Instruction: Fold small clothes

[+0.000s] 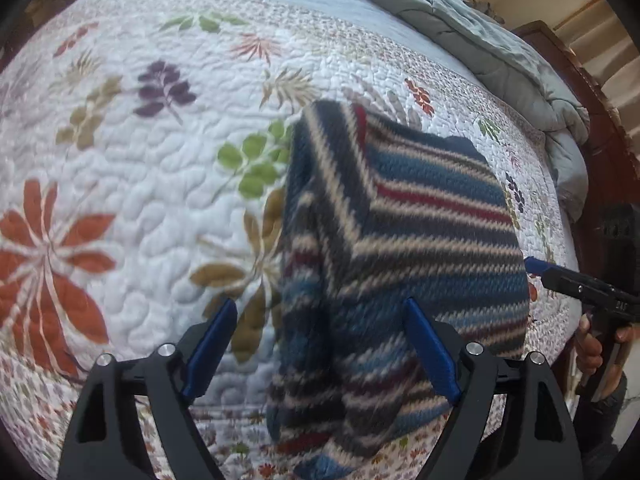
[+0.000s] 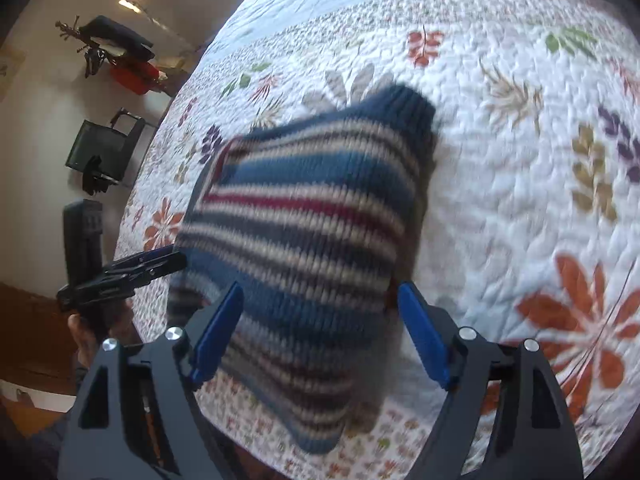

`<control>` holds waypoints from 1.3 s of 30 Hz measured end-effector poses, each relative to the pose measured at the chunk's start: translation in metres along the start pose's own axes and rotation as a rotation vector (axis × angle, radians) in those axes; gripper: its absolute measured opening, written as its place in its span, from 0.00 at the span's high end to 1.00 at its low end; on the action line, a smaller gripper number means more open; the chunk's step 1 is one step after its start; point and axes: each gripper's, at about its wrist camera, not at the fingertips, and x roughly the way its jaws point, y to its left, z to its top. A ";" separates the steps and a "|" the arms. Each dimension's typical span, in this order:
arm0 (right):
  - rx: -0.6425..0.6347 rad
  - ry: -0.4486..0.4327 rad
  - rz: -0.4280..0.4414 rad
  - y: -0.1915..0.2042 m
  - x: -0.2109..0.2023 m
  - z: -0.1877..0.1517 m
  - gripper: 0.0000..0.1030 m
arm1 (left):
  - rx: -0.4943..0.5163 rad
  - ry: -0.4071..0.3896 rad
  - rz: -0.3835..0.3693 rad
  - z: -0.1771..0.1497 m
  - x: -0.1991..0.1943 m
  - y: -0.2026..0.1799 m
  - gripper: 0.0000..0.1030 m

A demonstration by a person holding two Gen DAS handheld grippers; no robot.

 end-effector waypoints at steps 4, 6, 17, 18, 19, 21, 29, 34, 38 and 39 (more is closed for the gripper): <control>0.008 0.023 0.018 -0.002 0.009 -0.015 0.23 | -0.052 0.010 -0.078 -0.005 0.004 0.014 0.15; 0.013 0.028 0.035 -0.003 0.013 -0.017 0.23 | -0.049 0.005 -0.109 -0.005 0.006 0.013 0.15; 0.042 0.039 0.112 -0.014 0.039 -0.009 0.16 | 0.002 0.065 -0.209 0.015 0.053 -0.006 0.10; 0.046 0.042 0.118 -0.016 0.041 -0.009 0.16 | 0.004 0.071 -0.222 0.016 0.055 -0.005 0.09; 0.052 0.046 0.130 -0.018 0.044 -0.009 0.15 | 0.004 0.081 -0.241 0.017 0.058 -0.003 0.08; 0.064 0.050 0.148 -0.021 0.047 -0.009 0.14 | -0.007 0.103 -0.271 0.019 0.063 0.004 0.03; 0.084 0.062 0.186 -0.026 0.060 -0.007 0.12 | 0.009 0.105 -0.274 0.020 0.069 -0.002 0.04; 0.081 0.053 0.198 -0.028 0.063 -0.008 0.15 | 0.004 0.096 -0.298 0.020 0.066 -0.008 0.28; 0.105 0.054 0.235 -0.035 0.067 -0.012 0.16 | -0.008 0.081 -0.303 0.015 0.064 -0.005 0.34; 0.119 0.059 0.248 -0.037 0.070 -0.012 0.16 | -0.008 0.076 -0.298 0.014 0.064 -0.005 0.36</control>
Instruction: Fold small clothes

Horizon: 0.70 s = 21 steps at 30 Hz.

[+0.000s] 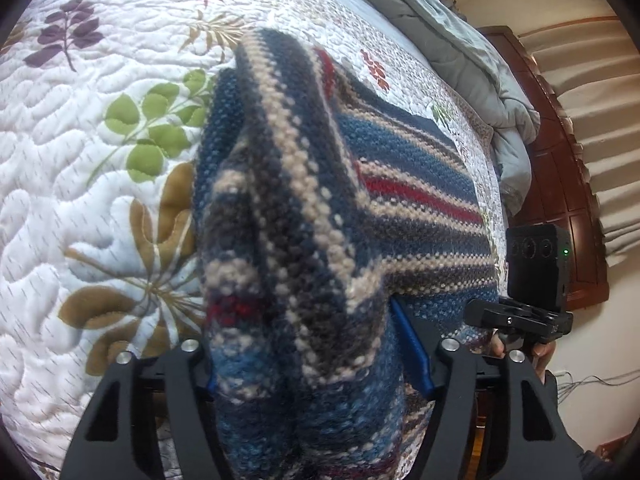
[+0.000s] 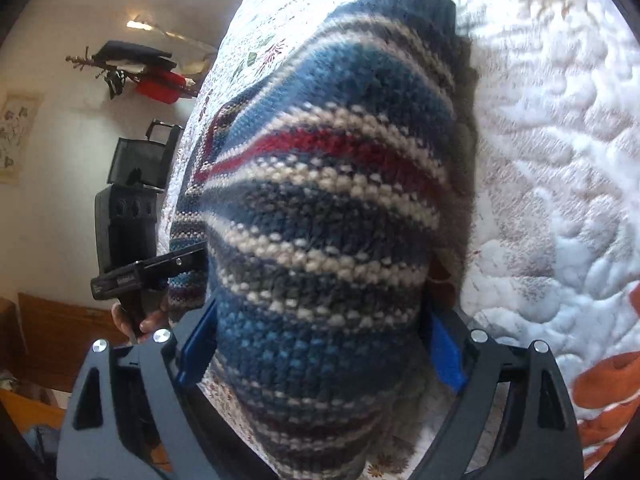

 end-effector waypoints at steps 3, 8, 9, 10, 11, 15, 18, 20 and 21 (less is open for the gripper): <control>0.022 0.004 0.021 -0.005 0.007 -0.001 0.19 | 0.000 -0.009 0.008 -0.003 -0.002 -0.002 0.38; -0.005 -0.021 -0.016 0.002 -0.001 -0.006 0.34 | -0.019 -0.033 0.016 -0.007 -0.005 -0.008 0.46; -0.010 -0.026 -0.020 0.003 -0.003 -0.007 0.36 | -0.012 -0.041 0.030 -0.007 -0.006 -0.013 0.48; -0.019 -0.034 -0.026 0.005 -0.006 -0.009 0.39 | -0.003 -0.055 0.054 -0.009 -0.007 -0.019 0.50; -0.028 -0.041 -0.033 0.009 -0.007 -0.011 0.40 | 0.008 -0.069 0.075 -0.011 -0.009 -0.026 0.52; -0.063 -0.070 -0.063 0.016 -0.021 -0.017 0.42 | 0.032 -0.104 0.106 -0.016 -0.012 -0.048 0.56; -0.099 -0.101 -0.088 0.020 -0.044 -0.024 0.43 | 0.058 -0.115 0.104 -0.020 -0.009 -0.065 0.56; -0.115 -0.116 -0.105 0.021 -0.058 -0.026 0.43 | 0.078 -0.121 0.093 -0.022 -0.006 -0.081 0.57; -0.121 -0.125 -0.115 0.021 -0.065 -0.028 0.43 | 0.088 -0.124 0.088 -0.023 -0.005 -0.089 0.57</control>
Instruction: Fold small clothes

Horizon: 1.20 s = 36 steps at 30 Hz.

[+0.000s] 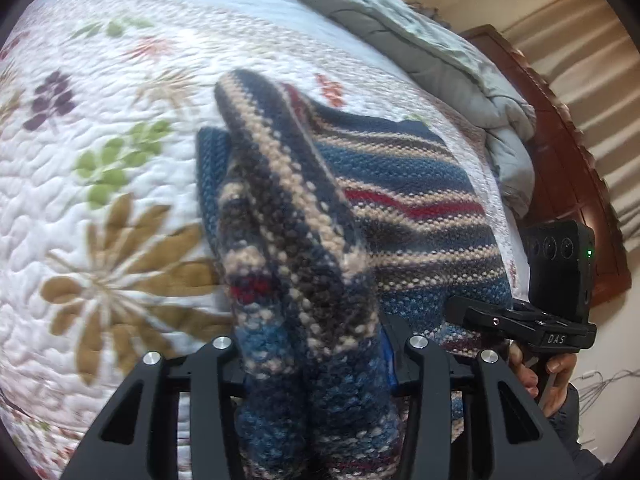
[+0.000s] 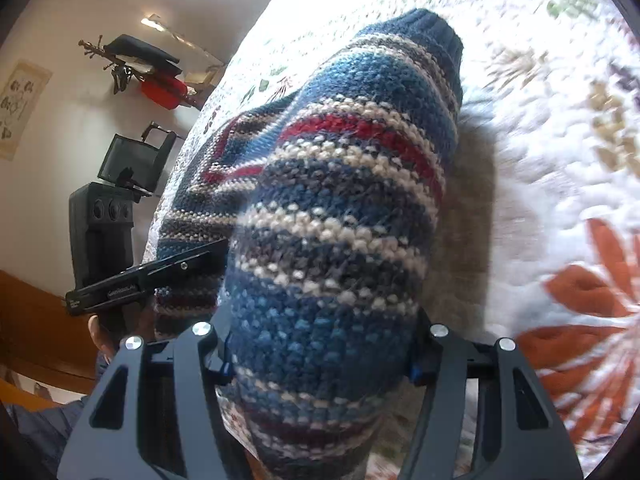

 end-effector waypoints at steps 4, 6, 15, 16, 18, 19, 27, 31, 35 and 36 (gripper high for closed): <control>-0.004 -0.035 -0.021 -0.012 -0.035 -0.004 0.43 | 0.049 -0.016 -0.007 0.000 0.005 -0.040 0.57; -0.007 -0.052 -0.026 -0.019 -0.052 -0.006 0.43 | 0.068 -0.021 -0.004 0.001 0.008 -0.056 0.57; 0.003 -0.093 -0.041 -0.063 -0.103 -0.016 0.43 | 0.126 -0.018 0.021 0.004 0.032 -0.115 0.57; 0.009 -0.093 -0.041 -0.068 -0.104 -0.017 0.43 | 0.127 -0.011 0.022 0.005 0.039 -0.118 0.57; 0.024 -0.091 -0.040 -0.075 -0.101 -0.016 0.43 | 0.133 0.002 0.025 0.004 0.046 -0.117 0.57; 0.031 -0.089 -0.037 -0.077 -0.099 -0.016 0.43 | 0.135 0.012 0.025 0.004 0.053 -0.116 0.57; 0.078 -0.034 0.029 -0.120 -0.068 -0.019 0.41 | 0.099 0.058 0.009 -0.002 0.087 -0.094 0.55; 0.072 -0.029 0.052 -0.137 -0.060 -0.024 0.38 | 0.078 0.052 -0.016 -0.012 0.098 -0.084 0.51; 0.110 -0.052 0.104 -0.149 -0.058 -0.030 0.36 | 0.076 0.021 -0.019 -0.019 0.101 -0.081 0.42; 0.116 -0.056 0.108 -0.149 -0.058 -0.031 0.34 | 0.061 0.023 -0.029 -0.020 0.100 -0.077 0.40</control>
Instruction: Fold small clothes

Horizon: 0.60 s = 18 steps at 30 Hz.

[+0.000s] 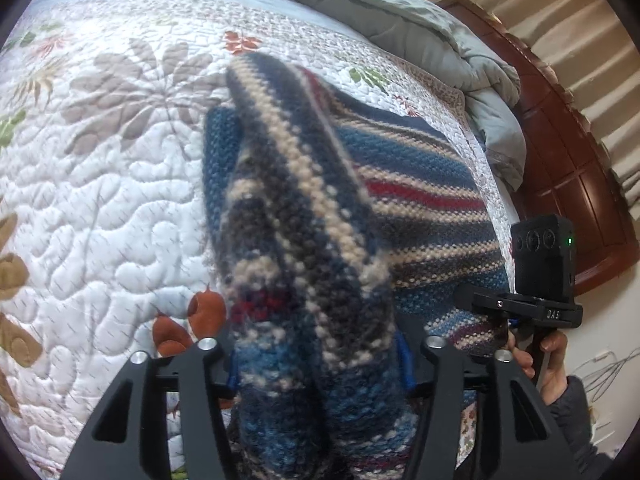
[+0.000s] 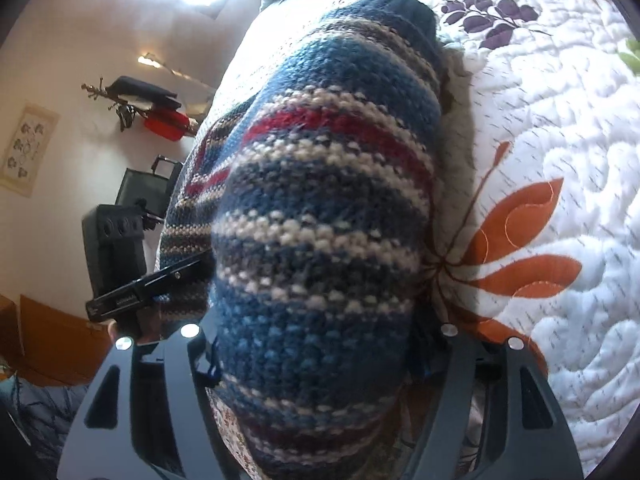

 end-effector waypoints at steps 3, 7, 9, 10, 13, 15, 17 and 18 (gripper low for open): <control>0.006 0.001 -0.003 0.000 -0.007 -0.004 0.28 | -0.078 0.017 -0.037 -0.005 -0.007 0.011 0.39; 0.010 -0.002 -0.050 0.010 -0.025 -0.021 0.21 | -0.070 -0.017 0.001 -0.019 -0.032 0.004 0.39; 0.005 0.003 -0.067 0.008 -0.035 -0.034 0.21 | -0.051 -0.034 0.023 -0.028 -0.045 -0.003 0.39; 0.006 0.008 -0.075 0.009 -0.039 -0.042 0.21 | -0.046 -0.042 0.036 -0.032 -0.049 -0.005 0.38; 0.011 0.017 -0.068 0.012 -0.047 -0.061 0.26 | -0.027 -0.060 0.084 -0.045 -0.051 -0.011 0.38; 0.000 0.016 -0.074 0.019 -0.047 -0.068 0.42 | -0.024 -0.073 0.120 -0.051 -0.052 -0.011 0.37; -0.001 0.008 -0.105 0.021 -0.046 -0.075 0.67 | -0.042 -0.071 0.149 -0.057 -0.050 -0.007 0.37; -0.002 -0.002 -0.107 0.022 -0.047 -0.076 0.70 | -0.047 -0.070 0.157 -0.058 -0.049 -0.006 0.37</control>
